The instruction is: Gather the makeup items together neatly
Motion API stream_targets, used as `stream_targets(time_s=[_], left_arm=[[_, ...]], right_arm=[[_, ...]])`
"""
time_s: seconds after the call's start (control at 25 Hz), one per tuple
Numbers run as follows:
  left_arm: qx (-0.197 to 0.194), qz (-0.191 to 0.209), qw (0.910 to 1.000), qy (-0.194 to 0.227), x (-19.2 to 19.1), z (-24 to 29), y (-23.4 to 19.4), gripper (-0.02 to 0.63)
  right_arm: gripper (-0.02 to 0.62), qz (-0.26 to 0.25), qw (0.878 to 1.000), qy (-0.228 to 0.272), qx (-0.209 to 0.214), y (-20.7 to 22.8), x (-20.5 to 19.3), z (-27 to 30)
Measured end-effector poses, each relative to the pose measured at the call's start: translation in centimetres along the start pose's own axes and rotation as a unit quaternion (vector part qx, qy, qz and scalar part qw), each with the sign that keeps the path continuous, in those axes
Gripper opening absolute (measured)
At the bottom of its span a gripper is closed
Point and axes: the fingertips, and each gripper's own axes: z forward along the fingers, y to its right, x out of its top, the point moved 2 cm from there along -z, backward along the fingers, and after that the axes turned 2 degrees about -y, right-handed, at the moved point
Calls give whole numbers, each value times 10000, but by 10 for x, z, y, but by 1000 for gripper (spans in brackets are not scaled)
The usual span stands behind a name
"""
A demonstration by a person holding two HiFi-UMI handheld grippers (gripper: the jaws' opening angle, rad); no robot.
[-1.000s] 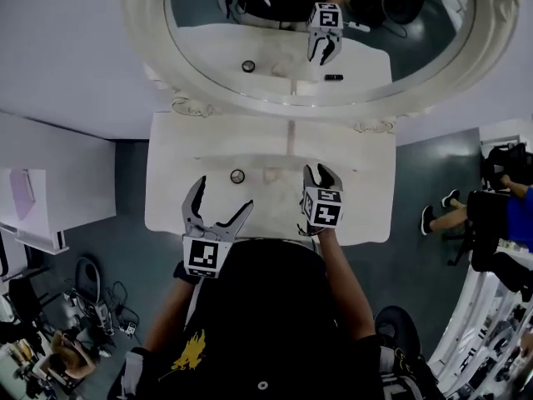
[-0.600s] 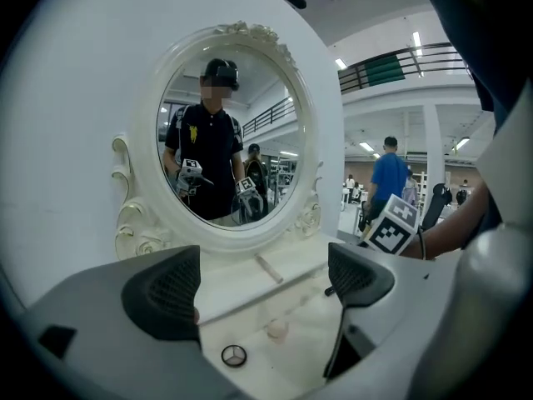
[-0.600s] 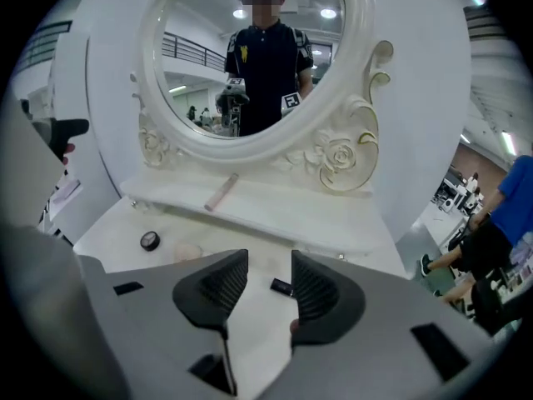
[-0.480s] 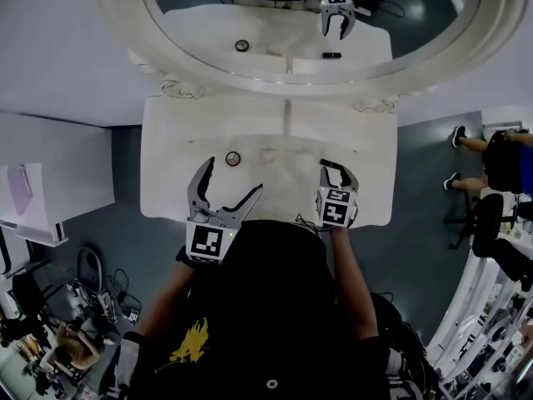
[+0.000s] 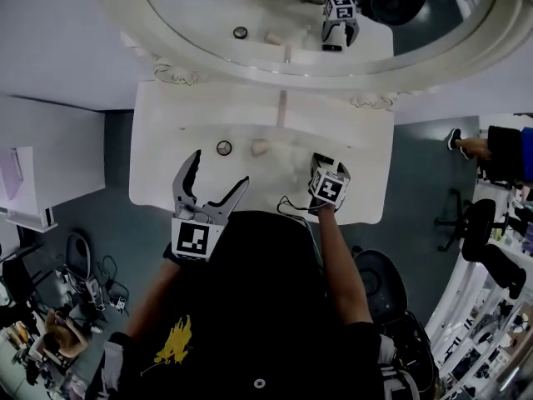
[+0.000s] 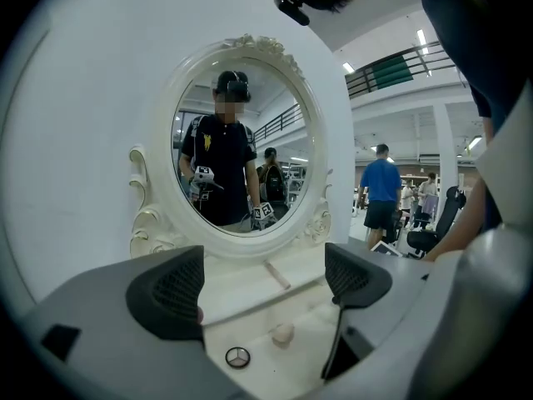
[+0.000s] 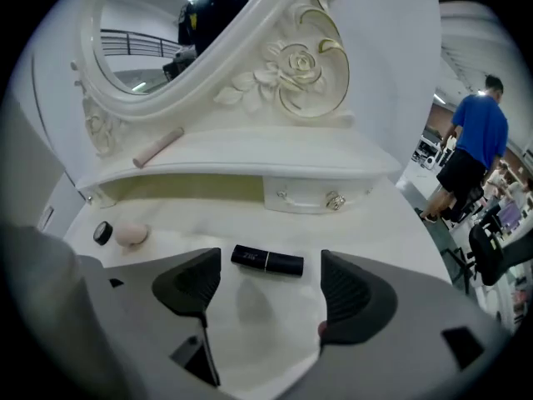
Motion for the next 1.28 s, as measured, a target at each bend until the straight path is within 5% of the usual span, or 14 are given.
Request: stream_targets(time_s=[0.56,0.6,0.8,1.08,1.28], left_arm=[[121,-127,9998,61,4,0,4,448],[126,-131,9998,59,4,1,4,446],[138,-117,9998,59,5,2,1,439],[153,-145,9998,29,3,2,1,434],[163,-312,9993,83,4,0,-1,434]], right_arm=[[397,217,9987,-458,51,-9,-4,28],[354,125,9987,-479,81,-8,-4,27],[337,-980,9939,35,501,-31,3,16],[337,-2364,9558,1181,1285,-68,38,-37],[337,-3261,9151,1477,1854,-85,70,-65]])
